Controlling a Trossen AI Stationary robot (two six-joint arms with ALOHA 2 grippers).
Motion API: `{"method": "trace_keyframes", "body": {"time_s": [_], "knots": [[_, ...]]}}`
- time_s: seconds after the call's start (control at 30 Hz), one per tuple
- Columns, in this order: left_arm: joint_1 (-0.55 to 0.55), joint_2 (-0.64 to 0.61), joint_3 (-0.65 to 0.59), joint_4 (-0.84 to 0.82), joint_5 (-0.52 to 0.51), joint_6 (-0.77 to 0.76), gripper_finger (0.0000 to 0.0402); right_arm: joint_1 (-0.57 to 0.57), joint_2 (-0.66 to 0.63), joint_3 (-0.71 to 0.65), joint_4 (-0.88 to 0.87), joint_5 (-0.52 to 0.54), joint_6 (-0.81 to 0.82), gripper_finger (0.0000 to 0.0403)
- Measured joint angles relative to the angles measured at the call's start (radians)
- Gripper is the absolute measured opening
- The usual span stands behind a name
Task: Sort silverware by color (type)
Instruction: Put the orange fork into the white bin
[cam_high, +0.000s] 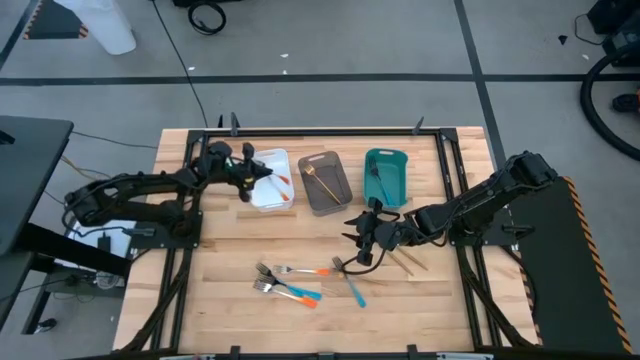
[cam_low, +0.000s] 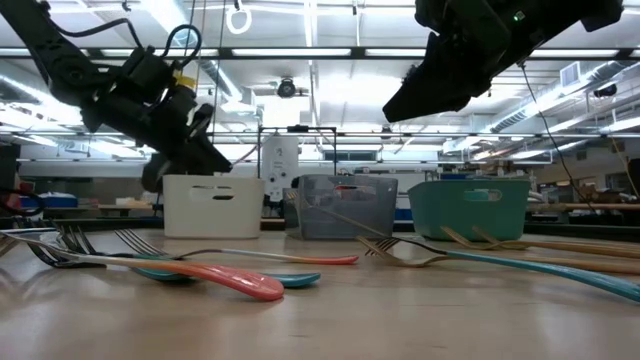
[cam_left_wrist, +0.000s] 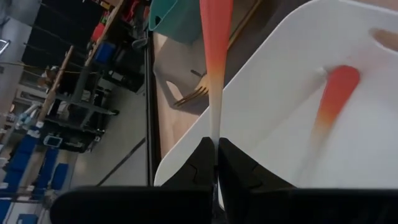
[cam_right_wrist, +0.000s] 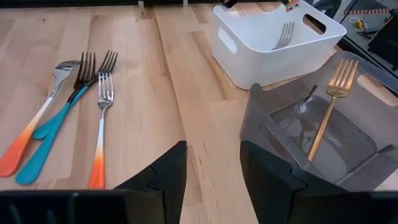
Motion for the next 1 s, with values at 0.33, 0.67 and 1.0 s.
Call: {"method": "trace_keyframes", "body": {"time_s": [0.33, 0.67, 1.0], "knots": [[0.046, 0.000, 0.000, -0.002, 0.147, -0.048, 0.0014, -0.001, 0.000, 0.000, 0.037, 0.000, -0.024, 0.0160], [0.063, 0.001, 0.000, -0.028, 0.184, -0.101, 0.0014, -0.011, 0.000, 0.000, 0.045, -0.016, -0.026, 0.0160], [0.063, 0.001, 0.000, -0.049, 0.130, -0.098, 0.0035, -0.011, 0.000, 0.000, 0.045, -0.018, -0.026, 0.0160]]}}
